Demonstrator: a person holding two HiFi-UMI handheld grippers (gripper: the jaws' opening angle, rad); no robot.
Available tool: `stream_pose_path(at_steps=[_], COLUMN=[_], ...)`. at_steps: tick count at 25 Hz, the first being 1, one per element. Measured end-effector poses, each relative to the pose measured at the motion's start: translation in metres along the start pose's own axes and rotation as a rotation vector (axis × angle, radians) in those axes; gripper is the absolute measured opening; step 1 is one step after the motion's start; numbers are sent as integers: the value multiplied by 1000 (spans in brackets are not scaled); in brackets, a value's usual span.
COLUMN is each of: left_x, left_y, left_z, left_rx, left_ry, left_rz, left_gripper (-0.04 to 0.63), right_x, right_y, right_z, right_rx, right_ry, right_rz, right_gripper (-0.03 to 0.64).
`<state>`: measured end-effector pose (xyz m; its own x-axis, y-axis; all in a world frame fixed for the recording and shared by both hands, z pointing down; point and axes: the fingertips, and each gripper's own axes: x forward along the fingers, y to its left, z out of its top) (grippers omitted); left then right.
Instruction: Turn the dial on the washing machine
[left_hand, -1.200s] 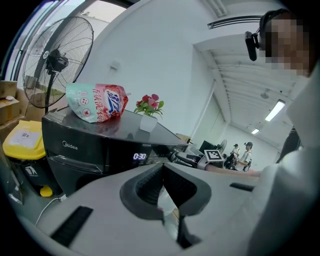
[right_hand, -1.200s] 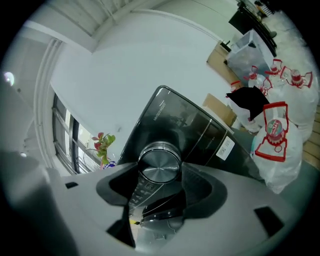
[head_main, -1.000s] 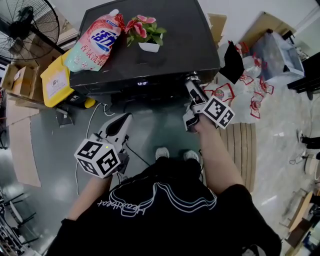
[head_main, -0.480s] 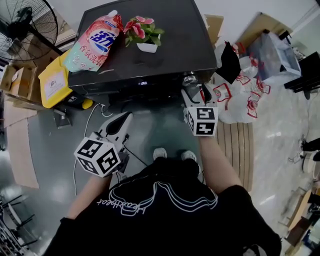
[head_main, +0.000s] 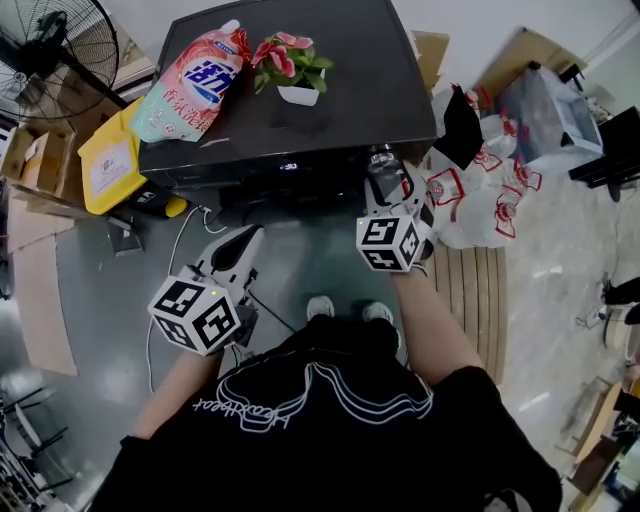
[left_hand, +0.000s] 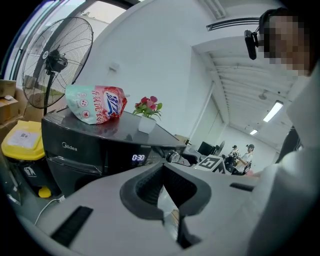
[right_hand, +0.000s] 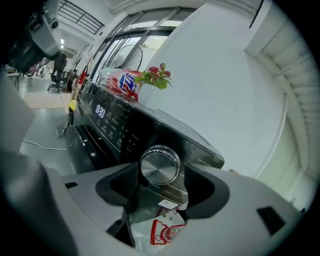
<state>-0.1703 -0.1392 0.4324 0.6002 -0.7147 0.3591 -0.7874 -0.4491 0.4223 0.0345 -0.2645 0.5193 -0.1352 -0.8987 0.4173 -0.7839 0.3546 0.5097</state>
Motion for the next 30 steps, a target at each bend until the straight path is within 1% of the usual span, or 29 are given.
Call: stream_pose_path(at_steps=[7,12,19,24,30], left_x=[-1,-1,-1,1,2], left_y=[4,6,8,5,3], left_z=[-2,-3,-1,-2,-4], left_rx=[-8,-12,-15,-16,-16], left_ry=[1,0,-6,-1,2], left_rz=[5,6,4,2,2], left_gripper=[4,3,4,3,3], right_x=[5,6,6,5,5], right_y=[1,3,3,1,-1], right_z=[3,2,2,2,2], right_rx=[-11,-10,13,52,179], right_ry=[11,12,16,9,-8], right_rz=[-31,-30,-17,-2,34], right_gripper=[278,258,259,258,258])
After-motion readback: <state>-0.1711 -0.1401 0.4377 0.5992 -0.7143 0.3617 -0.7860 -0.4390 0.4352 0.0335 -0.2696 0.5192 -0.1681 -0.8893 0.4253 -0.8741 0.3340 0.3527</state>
